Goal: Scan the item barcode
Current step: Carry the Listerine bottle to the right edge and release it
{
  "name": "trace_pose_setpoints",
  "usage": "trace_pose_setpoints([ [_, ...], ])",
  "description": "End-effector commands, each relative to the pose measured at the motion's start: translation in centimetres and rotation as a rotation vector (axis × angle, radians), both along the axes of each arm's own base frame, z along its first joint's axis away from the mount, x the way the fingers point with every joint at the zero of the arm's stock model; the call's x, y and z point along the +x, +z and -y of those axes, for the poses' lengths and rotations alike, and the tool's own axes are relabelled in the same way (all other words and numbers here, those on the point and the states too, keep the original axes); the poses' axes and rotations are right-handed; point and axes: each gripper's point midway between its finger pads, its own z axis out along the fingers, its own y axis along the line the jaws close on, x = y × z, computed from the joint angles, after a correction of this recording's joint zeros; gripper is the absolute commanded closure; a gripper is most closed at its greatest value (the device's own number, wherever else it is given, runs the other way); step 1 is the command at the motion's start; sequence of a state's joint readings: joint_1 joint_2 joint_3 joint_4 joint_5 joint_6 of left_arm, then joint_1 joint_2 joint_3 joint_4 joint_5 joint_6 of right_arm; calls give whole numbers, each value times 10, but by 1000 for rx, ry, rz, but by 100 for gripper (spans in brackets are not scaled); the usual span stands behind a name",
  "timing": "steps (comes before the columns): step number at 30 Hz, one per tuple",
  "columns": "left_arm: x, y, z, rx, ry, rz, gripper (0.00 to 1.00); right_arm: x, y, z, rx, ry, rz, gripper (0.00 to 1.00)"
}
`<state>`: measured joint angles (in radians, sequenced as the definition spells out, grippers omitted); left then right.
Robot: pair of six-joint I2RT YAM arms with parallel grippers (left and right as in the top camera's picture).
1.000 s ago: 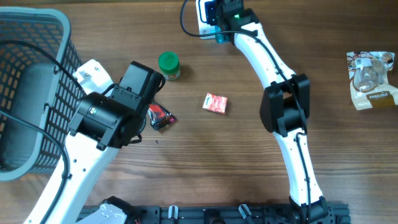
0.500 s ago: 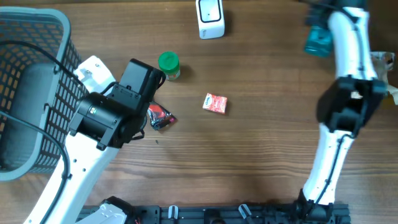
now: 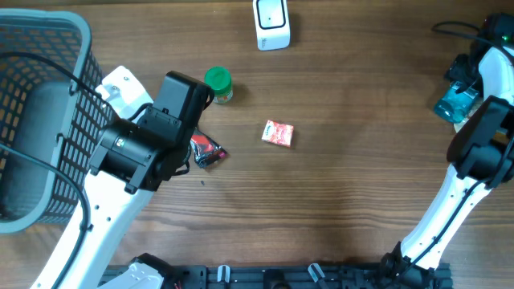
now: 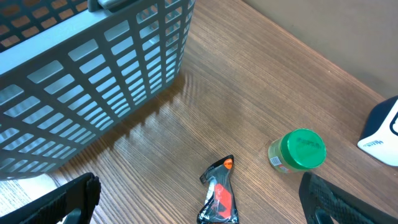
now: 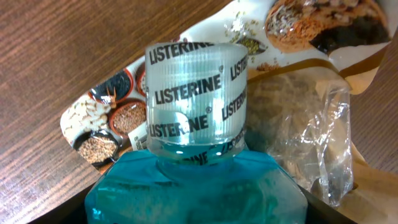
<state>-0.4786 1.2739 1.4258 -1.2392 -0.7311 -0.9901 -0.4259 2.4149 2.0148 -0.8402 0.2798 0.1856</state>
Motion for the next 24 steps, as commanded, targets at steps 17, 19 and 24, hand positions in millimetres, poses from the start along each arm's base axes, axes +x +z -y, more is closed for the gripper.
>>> trace_pose_setpoints([
  [17, -29, 85, -54, 99, 26, 197, 0, 2, 258, -253, 243, 571, 444, 0],
  [19, -58, 140, -68, 106, -12, 321, 0, 3, 248, -350, 269, 791, 407, 0],
  [24, -118, 182, -87, 65, -32, 444, 0, -9, 225, -494, 298, 1052, 398, 0],
])
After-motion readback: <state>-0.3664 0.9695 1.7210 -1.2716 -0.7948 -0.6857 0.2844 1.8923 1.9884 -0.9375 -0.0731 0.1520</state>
